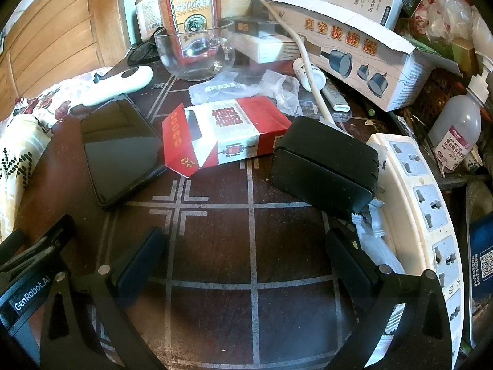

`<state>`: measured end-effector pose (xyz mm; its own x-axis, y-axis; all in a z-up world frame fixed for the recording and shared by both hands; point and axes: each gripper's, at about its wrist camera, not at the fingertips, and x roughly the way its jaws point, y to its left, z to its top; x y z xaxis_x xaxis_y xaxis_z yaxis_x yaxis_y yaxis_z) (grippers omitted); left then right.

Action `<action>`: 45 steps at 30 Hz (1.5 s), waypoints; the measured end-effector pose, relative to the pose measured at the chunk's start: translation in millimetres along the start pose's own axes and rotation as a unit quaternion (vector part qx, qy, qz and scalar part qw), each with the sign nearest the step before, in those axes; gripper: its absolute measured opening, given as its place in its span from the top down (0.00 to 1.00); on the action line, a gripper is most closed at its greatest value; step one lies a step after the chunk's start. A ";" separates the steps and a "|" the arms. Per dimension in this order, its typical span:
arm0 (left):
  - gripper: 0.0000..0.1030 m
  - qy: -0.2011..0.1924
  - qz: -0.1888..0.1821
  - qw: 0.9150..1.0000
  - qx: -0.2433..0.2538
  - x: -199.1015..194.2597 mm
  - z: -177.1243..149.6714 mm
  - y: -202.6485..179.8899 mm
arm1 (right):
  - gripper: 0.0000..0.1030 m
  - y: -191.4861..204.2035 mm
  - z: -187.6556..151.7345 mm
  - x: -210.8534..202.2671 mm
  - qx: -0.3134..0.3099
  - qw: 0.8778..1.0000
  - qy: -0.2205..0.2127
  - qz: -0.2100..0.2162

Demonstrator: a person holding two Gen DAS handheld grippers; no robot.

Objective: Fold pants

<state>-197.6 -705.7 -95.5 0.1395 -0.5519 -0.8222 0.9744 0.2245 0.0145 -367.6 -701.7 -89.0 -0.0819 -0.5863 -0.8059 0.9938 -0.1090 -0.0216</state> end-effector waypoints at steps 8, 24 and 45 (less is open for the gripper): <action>0.00 0.000 -0.001 1.000 0.000 0.1 1.2 0.1 | 0.00 -0.1 0.0 -0.1 0.000 1.000 0.000 0.000; 0.00 0.000 -0.001 1.000 0.000 -0.5 2.1 0.9 | 0.00 0.3 -0.3 -0.5 0.000 1.000 0.000 0.001; 0.00 -0.001 -0.002 1.000 -0.001 -1.1 3.0 1.6 | 0.00 0.1 0.6 0.2 0.000 1.000 0.000 0.002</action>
<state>-195.6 -707.2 -92.8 0.1363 -0.5539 -0.8213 0.9746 0.2238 0.0108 -367.5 -702.3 -88.8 -0.0787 -0.5868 -0.8059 0.9941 -0.1070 -0.0192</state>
